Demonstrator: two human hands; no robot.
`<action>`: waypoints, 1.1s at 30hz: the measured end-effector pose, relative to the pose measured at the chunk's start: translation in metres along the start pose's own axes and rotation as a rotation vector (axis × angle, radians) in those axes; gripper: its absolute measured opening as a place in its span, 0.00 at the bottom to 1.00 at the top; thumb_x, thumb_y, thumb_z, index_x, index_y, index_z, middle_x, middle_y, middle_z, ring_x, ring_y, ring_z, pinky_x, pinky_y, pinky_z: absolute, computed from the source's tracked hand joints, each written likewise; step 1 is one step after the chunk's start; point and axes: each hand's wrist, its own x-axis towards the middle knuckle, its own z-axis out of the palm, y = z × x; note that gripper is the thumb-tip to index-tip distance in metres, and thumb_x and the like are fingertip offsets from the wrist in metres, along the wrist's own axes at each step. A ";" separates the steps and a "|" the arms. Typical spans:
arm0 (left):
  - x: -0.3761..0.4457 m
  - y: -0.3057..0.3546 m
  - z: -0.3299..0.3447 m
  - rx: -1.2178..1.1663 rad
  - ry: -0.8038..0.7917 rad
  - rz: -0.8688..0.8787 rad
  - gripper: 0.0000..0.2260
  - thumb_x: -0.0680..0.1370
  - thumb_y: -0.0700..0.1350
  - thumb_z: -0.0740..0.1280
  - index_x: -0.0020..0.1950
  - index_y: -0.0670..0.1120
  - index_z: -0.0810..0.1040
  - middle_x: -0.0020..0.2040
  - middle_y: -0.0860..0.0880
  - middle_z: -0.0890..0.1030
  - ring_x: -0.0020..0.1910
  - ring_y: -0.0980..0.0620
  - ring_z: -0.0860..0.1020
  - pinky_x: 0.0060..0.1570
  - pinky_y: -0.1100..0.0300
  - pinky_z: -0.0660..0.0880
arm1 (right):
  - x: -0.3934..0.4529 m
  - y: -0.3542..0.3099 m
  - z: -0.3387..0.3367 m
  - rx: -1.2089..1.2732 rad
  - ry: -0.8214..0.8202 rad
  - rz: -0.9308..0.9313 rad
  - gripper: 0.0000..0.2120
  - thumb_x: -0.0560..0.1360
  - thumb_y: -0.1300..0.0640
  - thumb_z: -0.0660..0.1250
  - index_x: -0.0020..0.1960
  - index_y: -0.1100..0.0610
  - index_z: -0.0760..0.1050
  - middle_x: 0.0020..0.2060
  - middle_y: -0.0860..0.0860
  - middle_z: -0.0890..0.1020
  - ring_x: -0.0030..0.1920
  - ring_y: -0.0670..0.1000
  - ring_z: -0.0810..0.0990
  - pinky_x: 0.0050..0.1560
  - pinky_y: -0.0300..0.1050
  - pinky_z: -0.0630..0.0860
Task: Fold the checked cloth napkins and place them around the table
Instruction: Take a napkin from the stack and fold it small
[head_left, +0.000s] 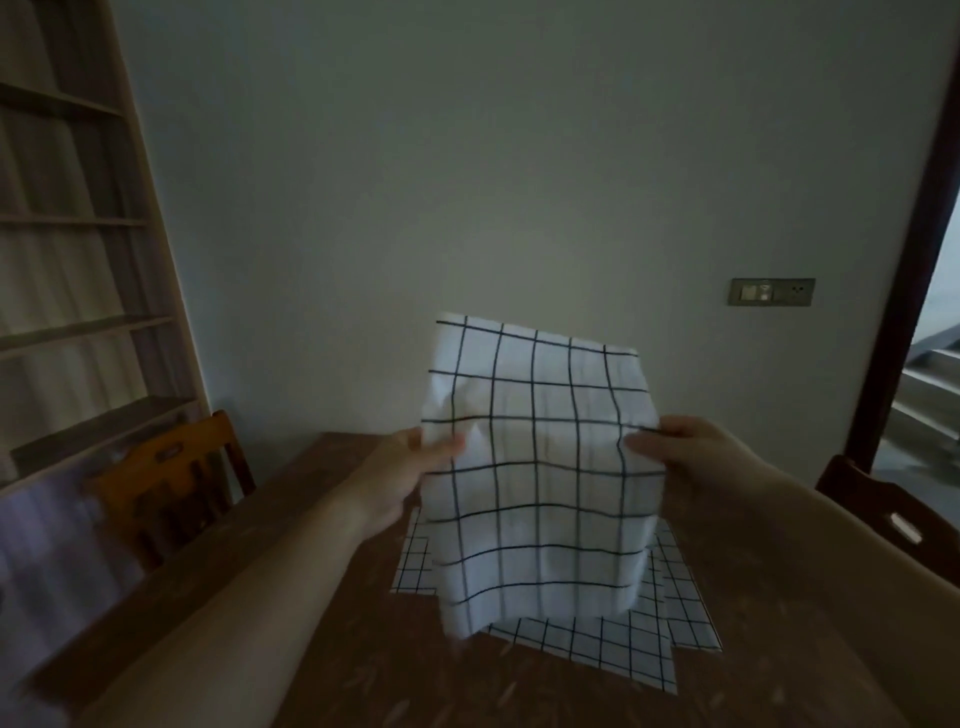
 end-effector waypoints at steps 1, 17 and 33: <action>-0.002 -0.005 0.000 0.106 -0.090 -0.029 0.19 0.67 0.51 0.78 0.53 0.44 0.83 0.52 0.46 0.86 0.56 0.45 0.82 0.62 0.45 0.75 | 0.001 0.001 -0.003 0.061 0.036 0.002 0.14 0.75 0.62 0.69 0.58 0.69 0.77 0.56 0.70 0.80 0.55 0.68 0.81 0.61 0.68 0.73; 0.004 -0.025 0.025 0.089 0.056 -0.235 0.10 0.75 0.47 0.72 0.52 0.42 0.83 0.51 0.43 0.85 0.51 0.45 0.83 0.45 0.54 0.79 | -0.005 0.042 -0.014 -0.377 0.325 -0.090 0.33 0.72 0.61 0.74 0.73 0.50 0.66 0.42 0.53 0.84 0.42 0.59 0.83 0.43 0.47 0.80; 0.012 0.000 0.039 0.473 0.202 0.326 0.06 0.73 0.48 0.74 0.43 0.47 0.84 0.58 0.56 0.78 0.55 0.58 0.76 0.57 0.56 0.73 | -0.022 0.021 -0.031 -0.898 0.275 -0.093 0.06 0.74 0.53 0.72 0.38 0.49 0.82 0.31 0.49 0.83 0.35 0.50 0.82 0.34 0.36 0.72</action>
